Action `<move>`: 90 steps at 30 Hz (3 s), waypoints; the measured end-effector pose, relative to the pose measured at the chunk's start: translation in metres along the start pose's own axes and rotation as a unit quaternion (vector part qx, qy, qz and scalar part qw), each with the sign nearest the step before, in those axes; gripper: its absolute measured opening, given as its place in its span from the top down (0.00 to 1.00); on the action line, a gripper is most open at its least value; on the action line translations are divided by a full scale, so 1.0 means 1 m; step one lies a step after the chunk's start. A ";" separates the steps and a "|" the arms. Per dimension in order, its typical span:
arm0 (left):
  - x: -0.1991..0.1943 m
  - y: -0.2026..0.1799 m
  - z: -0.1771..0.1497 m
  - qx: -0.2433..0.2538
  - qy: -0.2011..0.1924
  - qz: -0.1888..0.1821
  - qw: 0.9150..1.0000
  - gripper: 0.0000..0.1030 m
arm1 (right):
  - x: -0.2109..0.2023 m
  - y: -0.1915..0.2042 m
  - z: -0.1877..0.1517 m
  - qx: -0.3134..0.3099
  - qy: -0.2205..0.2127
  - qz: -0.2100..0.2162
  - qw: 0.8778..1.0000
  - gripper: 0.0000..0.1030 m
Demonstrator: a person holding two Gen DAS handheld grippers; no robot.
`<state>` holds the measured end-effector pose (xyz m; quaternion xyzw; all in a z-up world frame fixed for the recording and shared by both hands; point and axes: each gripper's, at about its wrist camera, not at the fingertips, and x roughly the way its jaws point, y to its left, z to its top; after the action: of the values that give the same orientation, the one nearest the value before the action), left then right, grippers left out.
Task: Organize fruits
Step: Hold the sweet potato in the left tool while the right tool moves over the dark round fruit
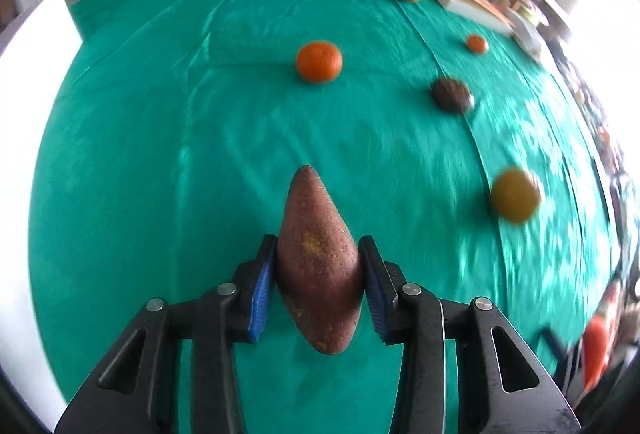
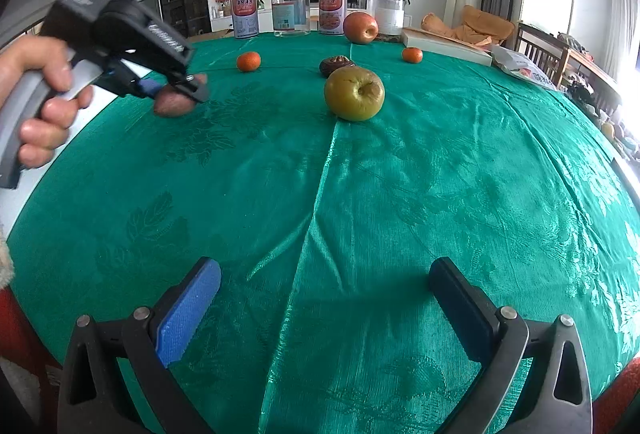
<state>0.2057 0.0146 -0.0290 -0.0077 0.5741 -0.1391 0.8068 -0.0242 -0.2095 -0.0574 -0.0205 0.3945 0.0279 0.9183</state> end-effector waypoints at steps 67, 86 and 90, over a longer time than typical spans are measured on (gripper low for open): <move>-0.023 0.015 -0.122 0.006 -0.079 0.085 0.993 0.05 | -0.003 -0.026 0.018 0.007 0.057 0.063 0.996 0.05; -0.024 0.014 -0.134 0.001 -0.104 0.096 0.990 0.01 | -0.002 -0.008 0.001 0.000 0.008 0.003 1.000 0.00; -0.024 0.014 -0.135 0.001 -0.105 0.097 0.990 0.01 | -0.002 -0.008 0.001 0.000 0.004 0.003 1.000 0.00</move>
<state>0.0766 0.0535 -0.0550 0.0341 0.4837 -0.0595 0.8725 -0.0243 -0.2170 -0.0548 -0.0192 0.3986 0.0300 0.9164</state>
